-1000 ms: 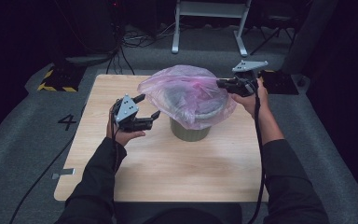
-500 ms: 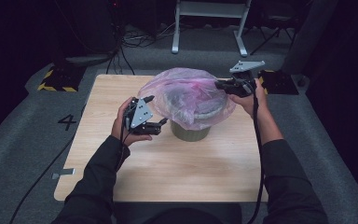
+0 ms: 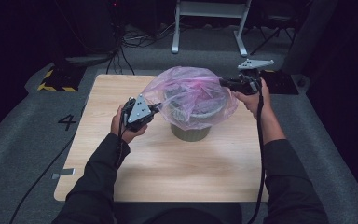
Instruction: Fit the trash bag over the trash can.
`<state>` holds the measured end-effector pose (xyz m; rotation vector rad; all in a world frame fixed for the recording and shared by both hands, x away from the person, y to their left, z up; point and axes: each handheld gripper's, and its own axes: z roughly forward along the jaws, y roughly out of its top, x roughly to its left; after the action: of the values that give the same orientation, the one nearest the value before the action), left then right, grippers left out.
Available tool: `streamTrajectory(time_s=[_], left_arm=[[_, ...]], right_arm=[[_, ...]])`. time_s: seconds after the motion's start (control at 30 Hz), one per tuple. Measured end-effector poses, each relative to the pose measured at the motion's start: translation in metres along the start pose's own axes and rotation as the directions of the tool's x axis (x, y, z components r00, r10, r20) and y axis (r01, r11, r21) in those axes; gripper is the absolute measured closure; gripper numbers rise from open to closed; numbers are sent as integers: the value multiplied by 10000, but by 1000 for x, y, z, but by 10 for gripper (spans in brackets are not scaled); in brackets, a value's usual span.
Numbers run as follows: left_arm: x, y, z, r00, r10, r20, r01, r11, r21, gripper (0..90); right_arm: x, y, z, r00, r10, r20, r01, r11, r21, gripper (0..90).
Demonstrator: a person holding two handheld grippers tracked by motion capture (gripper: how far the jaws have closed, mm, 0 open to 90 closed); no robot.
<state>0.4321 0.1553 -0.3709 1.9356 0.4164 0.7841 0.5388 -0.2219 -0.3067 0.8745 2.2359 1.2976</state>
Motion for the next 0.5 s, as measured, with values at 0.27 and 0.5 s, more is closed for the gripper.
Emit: streamTrajectory(time_s=[0.27,0.5], left_arm=[[6,-15,1,9985,-62,545,32,9984,560,900],[9,-34,8,9984,-139,551,69,9920,1259,900]], right_arm=[[-25,-10,3,9867,1449,732,-1438,9894,-201,857],[-46,-24,14,9598,2229,1704,-2251,9743,-66,857]])
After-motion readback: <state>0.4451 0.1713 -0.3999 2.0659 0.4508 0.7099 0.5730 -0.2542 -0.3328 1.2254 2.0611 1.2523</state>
